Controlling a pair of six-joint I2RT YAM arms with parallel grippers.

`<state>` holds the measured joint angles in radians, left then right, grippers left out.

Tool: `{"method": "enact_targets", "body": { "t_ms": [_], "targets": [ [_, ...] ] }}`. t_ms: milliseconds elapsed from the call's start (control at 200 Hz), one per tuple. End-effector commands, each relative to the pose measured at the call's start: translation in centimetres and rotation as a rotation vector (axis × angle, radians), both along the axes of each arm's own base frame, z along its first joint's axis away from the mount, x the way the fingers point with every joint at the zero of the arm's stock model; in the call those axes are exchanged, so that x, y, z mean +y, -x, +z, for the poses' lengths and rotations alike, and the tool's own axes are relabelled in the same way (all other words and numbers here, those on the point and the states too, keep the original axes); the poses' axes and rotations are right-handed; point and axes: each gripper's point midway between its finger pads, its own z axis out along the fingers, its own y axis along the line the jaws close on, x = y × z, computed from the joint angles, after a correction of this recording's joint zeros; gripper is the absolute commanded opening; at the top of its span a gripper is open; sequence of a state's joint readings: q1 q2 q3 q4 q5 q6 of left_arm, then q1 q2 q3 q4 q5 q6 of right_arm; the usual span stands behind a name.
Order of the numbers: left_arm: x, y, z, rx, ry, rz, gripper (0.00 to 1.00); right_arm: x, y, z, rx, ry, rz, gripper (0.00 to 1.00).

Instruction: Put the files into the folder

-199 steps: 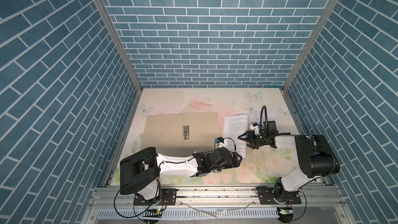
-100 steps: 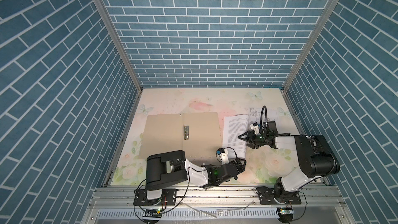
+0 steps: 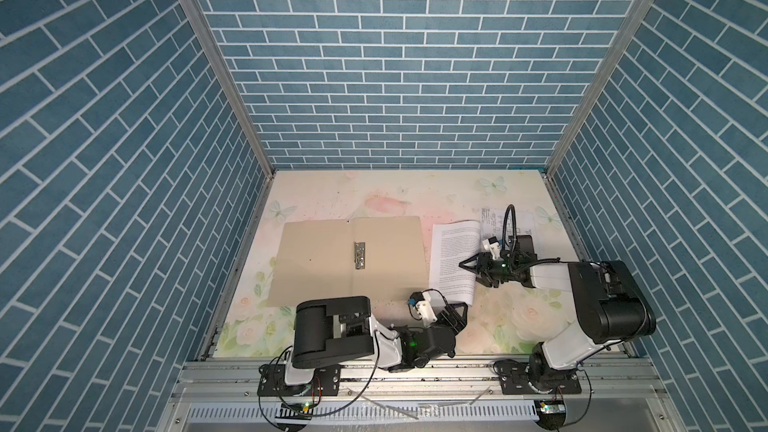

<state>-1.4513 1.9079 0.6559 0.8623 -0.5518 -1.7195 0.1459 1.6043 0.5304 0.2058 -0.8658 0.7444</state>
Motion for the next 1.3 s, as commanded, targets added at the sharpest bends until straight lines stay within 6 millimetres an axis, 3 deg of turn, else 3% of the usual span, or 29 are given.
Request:
{"method": "enact_targets", "body": {
  "t_ms": [0, 610, 1190, 1295],
  "targets": [
    [1.1, -0.8, -0.2, -0.037, -0.006, 0.067, 0.75, -0.3, 1.2, -1.6, 0.064, 0.03, -0.013, 0.54],
    [-0.3, -3.7, -0.1, -0.072, 0.146, 0.146, 0.65, -0.5, 1.4, -2.0, 0.084, 0.046, -0.018, 0.53],
    [0.1, -4.8, 0.3, -0.12, 0.196, 0.191, 0.41, -0.8, 1.9, -1.8, 0.092, 0.065, -0.028, 0.52],
    [-0.9, -5.0, 1.2, -0.132, 0.248, 0.193, 0.37, -0.8, 2.0, -1.7, 0.092, 0.065, -0.028, 0.52]
  ]
}}
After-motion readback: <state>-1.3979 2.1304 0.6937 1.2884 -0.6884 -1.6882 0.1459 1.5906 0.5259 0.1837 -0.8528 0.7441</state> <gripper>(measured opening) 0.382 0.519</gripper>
